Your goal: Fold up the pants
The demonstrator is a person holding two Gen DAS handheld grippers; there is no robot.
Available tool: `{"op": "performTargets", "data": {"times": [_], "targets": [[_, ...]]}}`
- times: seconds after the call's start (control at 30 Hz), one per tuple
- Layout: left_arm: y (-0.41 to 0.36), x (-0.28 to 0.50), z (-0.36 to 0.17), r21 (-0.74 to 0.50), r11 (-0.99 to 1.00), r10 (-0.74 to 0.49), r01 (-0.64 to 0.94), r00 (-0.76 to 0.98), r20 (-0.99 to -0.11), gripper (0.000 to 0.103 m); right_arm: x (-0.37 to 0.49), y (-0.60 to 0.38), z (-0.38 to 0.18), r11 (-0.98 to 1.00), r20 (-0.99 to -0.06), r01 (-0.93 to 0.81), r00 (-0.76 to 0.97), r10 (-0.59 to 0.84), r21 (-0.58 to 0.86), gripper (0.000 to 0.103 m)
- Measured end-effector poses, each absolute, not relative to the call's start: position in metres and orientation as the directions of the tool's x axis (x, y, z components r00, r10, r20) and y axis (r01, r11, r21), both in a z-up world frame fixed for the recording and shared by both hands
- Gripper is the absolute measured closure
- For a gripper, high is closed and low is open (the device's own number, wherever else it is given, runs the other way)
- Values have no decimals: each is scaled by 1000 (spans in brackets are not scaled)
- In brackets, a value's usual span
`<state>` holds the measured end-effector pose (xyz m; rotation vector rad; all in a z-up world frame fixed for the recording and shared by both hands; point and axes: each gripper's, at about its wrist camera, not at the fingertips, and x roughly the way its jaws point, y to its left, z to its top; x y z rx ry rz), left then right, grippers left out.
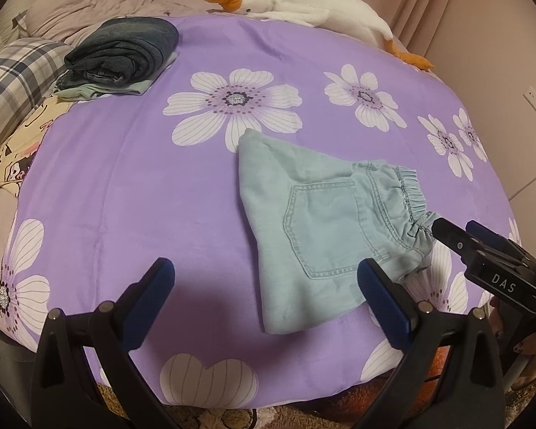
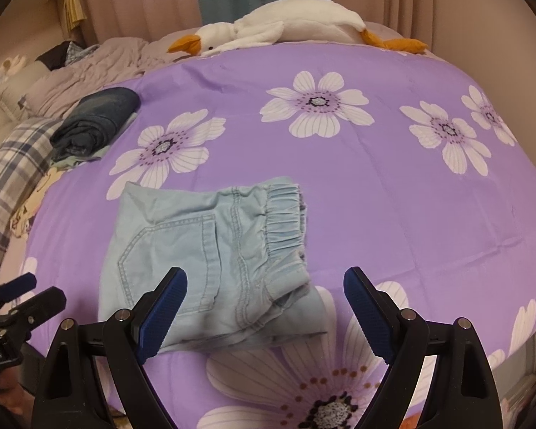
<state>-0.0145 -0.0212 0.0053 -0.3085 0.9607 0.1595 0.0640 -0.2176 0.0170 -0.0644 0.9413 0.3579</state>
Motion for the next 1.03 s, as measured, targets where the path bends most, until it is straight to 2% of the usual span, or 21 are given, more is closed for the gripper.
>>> {"op": "performTargets", "data": {"times": [1.03], "targets": [[-21,-14,8,-184,947,0,-265,571,-821,1,65,-222,17,944,-803,-316,535,262,97,14]]}}
